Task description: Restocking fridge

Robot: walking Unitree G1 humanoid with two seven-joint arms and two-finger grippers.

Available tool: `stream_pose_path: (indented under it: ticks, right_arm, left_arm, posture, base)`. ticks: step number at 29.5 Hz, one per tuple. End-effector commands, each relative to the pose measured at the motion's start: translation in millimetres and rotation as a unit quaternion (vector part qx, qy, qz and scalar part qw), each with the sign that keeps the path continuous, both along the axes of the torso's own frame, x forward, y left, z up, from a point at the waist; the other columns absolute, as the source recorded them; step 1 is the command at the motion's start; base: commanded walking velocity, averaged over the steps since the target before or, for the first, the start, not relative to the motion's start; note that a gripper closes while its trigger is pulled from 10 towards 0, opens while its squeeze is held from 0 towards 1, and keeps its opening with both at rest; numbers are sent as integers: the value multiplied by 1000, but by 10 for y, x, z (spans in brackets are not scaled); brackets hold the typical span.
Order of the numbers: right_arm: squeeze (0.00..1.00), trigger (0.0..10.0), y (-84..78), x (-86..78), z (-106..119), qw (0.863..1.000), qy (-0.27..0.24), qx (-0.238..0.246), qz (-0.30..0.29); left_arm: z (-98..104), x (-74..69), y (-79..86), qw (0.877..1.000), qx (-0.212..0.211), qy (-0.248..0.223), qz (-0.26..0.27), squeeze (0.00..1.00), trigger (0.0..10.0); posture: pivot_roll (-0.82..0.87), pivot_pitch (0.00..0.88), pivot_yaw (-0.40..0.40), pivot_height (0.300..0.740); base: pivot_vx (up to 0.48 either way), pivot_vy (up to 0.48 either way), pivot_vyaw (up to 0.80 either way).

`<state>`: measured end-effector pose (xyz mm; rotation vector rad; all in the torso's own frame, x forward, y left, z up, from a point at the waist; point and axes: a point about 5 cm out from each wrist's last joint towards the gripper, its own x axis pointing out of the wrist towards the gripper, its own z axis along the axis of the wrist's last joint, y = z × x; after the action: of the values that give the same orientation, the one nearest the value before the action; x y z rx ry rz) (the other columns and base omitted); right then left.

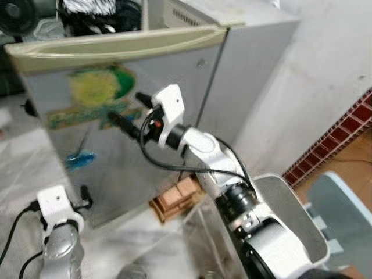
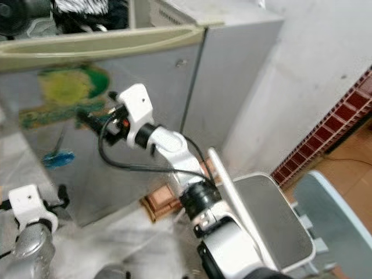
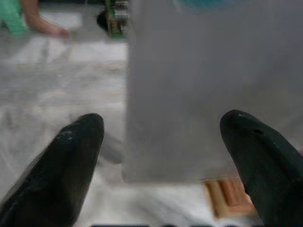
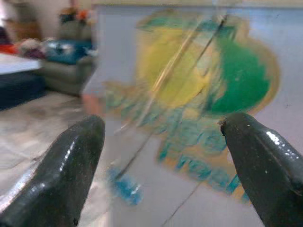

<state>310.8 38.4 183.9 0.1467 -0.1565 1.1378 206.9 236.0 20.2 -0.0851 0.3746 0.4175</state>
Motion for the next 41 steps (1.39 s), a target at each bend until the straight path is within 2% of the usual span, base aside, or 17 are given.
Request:
stream_pose_path:
  ticks: [1,5,10,23,25,27,29,31,35,41]
  right_arm:
    - [0,10000,308,-222,49,998,16,41,53]
    - [0,10000,302,-222,20,998,16,34,49]
    - [0,10000,285,-222,-20,998,17,27,46]
    - [0,10000,252,-229,-84,999,10,4,34]
    - [0,10000,226,-179,-124,1000,-12,-22,-6]
    - [0,10000,194,-118,-187,998,-9,-44,-42]
    - [0,10000,185,-105,-202,998,-8,-48,-49]
    - [0,10000,137,-30,-241,993,-14,-76,-93]
    - [0,10000,100,36,-197,987,-25,-73,-139]
    - [0,10000,140,14,-89,990,-25,-38,-133]
  left_arm:
    - [-10,-47,58,1000,9,6,1,0,10000]
    - [-1,-40,44,1000,8,3,-9,0,10000]
    - [8,-31,41,1000,8,1,-13,0,10000]
    - [5,-35,18,1000,10,-2,-23,0,10000]
    - [10,-38,8,1000,10,-7,-26,0,10000]
    - [0,-37,-1,1000,4,-4,-26,0,10000]
    - [-1,-37,0,1000,3,-4,-25,0,10000]
    - [2,-37,8,1000,3,-8,-18,0,10000]
    - [6,-33,10,1000,4,-10,-15,0,10000]
    - [20,-16,11,1000,4,-18,-14,0,10000]
  posture:
    - [217,0,-112,740]
    - [213,0,-107,740]
    - [209,0,-102,740]
    - [205,0,-107,740]
    - [205,0,-108,740]
    - [203,0,-109,740]
    - [203,0,-109,740]
    - [201,0,-109,740]
    - [200,0,-110,740]
    - [195,0,-108,740]
  base:
    - [0,0,800]
    - [0,0,687]
    - [0,100,0]
    - [0,441,0]
    - [294,379,0]
    - [330,349,0]
    - [330,349,0]
    - [324,352,0]
    - [81,88,0]
    - [0,0,0]
